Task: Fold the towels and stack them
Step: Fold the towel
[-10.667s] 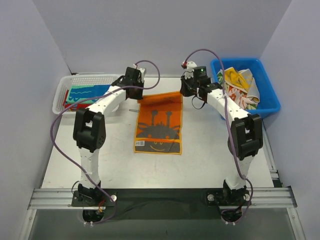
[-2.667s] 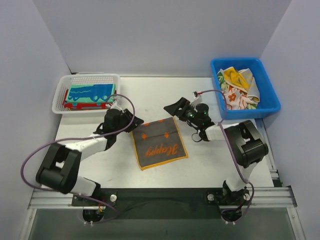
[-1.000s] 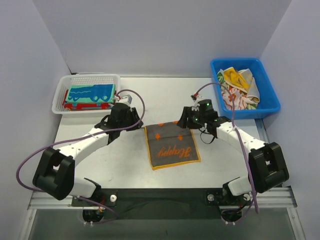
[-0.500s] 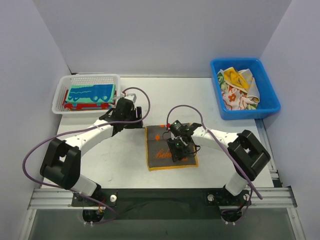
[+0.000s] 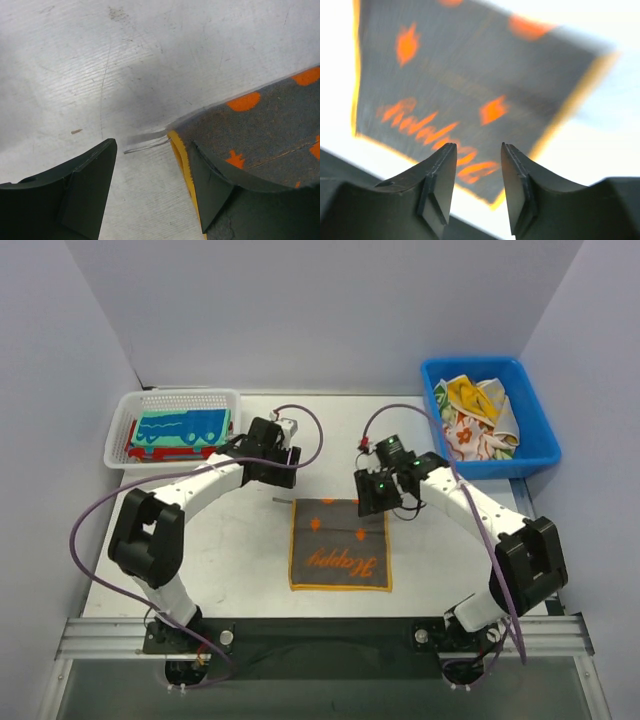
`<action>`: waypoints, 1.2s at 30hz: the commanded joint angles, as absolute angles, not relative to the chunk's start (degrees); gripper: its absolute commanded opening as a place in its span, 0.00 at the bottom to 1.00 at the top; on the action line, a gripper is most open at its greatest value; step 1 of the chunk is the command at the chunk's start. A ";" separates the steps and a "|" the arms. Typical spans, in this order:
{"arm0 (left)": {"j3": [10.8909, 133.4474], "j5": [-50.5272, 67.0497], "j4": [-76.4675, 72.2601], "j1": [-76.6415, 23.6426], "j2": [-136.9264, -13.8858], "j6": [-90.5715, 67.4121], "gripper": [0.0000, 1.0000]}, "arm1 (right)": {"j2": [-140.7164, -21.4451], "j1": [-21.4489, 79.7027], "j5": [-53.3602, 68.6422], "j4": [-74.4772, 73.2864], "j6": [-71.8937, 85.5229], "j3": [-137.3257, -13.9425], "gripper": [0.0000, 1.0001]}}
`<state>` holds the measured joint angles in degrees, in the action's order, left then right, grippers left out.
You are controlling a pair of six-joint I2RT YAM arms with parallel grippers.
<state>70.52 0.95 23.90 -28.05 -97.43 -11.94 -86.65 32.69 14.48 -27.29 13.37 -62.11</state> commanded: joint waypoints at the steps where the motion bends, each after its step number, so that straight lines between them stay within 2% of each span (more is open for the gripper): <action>1: 74.88 5.36 26.80 -28.48 -100.36 -5.63 0.71 | -86.57 23.07 18.60 -30.06 3.62 -65.91 0.43; 5: 77.43 5.63 28.38 -28.56 -104.66 -1.94 0.68 | -90.34 15.49 23.20 -28.39 1.14 -68.20 0.47; 11: 78.49 7.65 28.48 -28.56 -109.15 -1.32 0.66 | -97.81 11.78 27.24 -26.11 -1.14 -71.45 0.47; 13: 78.57 7.12 28.48 -28.56 -110.21 -1.23 0.62 | -100.19 11.08 27.42 -25.31 -1.49 -71.89 0.47; 29: 77.87 6.07 29.62 -29.09 -113.12 -0.35 0.60 | -109.07 10.98 25.06 -24.52 -4.66 -75.15 0.47; 36: 78.05 6.06 29.53 -29.00 -112.06 -0.35 0.60 | -112.41 13.88 21.10 -24.87 -6.59 -76.29 0.42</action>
